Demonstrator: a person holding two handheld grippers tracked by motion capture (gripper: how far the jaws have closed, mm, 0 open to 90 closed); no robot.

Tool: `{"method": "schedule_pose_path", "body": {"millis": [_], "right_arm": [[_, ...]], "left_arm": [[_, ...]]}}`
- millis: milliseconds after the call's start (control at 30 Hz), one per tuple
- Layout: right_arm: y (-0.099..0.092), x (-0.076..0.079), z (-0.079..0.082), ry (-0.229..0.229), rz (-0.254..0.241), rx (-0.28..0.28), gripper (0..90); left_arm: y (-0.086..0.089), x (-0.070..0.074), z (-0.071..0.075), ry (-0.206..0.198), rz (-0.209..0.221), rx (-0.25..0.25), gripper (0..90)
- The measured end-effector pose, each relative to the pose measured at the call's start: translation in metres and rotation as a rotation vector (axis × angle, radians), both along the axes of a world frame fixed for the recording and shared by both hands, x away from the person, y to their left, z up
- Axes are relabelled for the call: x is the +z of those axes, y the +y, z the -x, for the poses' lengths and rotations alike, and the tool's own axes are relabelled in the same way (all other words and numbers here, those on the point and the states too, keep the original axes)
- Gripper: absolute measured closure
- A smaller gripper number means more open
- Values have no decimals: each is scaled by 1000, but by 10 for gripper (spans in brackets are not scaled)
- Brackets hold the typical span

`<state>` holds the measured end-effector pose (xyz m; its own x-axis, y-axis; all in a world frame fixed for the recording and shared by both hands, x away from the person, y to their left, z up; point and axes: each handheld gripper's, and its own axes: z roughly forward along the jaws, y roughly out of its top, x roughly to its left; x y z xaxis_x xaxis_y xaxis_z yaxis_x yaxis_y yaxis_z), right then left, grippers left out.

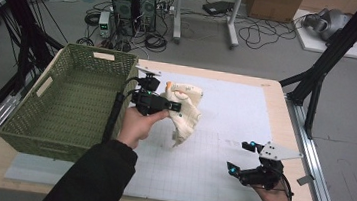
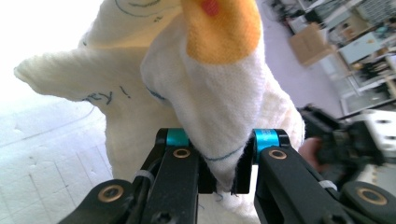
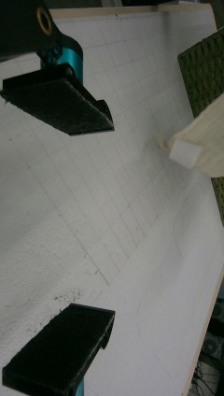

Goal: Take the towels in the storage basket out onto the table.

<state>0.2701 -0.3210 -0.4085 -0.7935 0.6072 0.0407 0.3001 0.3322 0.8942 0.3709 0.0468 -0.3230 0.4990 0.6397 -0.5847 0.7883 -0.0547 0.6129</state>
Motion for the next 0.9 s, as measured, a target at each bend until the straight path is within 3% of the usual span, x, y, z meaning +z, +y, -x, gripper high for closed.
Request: {"method": "schedule_pose_path", "body": {"millis": [167,300,500,733,900], "right_arm": [[1,0,-2,3,-4,2,83],[4,-1,-4,6,-1,10,84],[6,-2,-6,15,3,16,131],[11,-3,-11,32,13,12,216],[20,-4,-17,33,30,23,351]], "left_arm": [[-23,-32,-8,46,-36,7,838],[-45,-54,-14,46,-81,13,833],[-70,-82,-24,65,-100,37,817],[-84,-101,-30,58,-133,54,770],[-91,-111,-33,54,-144,47,716]]}}
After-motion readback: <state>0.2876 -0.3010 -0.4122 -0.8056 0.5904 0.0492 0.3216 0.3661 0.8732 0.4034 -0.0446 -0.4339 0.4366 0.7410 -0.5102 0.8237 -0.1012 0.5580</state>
